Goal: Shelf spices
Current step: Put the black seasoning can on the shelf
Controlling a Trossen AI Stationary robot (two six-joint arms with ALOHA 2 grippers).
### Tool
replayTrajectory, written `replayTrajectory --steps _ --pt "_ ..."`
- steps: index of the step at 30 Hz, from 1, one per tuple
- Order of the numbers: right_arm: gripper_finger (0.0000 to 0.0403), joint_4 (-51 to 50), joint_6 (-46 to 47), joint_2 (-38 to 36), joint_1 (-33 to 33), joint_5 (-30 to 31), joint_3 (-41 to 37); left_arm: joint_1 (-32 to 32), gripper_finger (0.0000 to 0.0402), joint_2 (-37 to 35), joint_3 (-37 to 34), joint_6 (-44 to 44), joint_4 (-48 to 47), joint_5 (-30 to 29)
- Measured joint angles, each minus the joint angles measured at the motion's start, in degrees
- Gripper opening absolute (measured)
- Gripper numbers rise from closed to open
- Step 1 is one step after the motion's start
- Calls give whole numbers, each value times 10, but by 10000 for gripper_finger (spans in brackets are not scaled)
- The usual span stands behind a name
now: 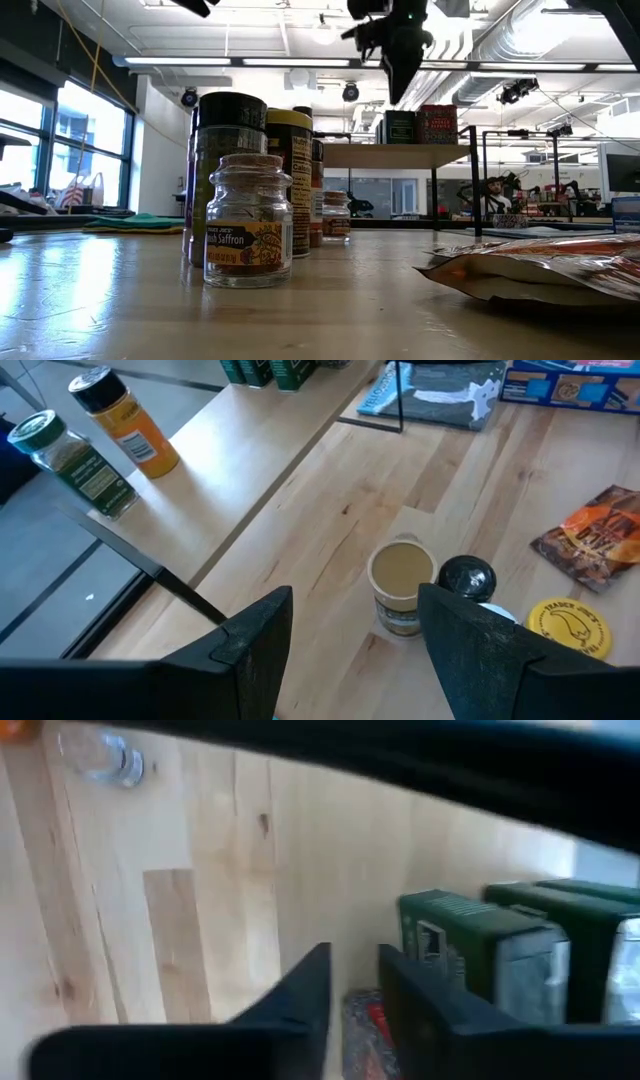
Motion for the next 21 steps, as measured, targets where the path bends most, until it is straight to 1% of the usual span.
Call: replayTrajectory --steps 2,4,7,10,16,21 --pt "30 13 -5 0 -9 2 -18 -4 210 0 0 0 0 0" --pt "8 26 -9 0 -22 11 -29 -7 210 0 0 0 0 0" --pt "14 61 -8 0 -37 30 -38 -7 210 0 0 -1 0 0" --pt "16 69 -9 0 -47 43 -39 -7 210 0 0 -1 0 -4" --pt "2 72 -10 0 -57 43 -39 -7 210 0 0 -1 0 -5" --pt "2 69 -22 0 -50 43 -39 -7 210 0 0 -1 0 -6"
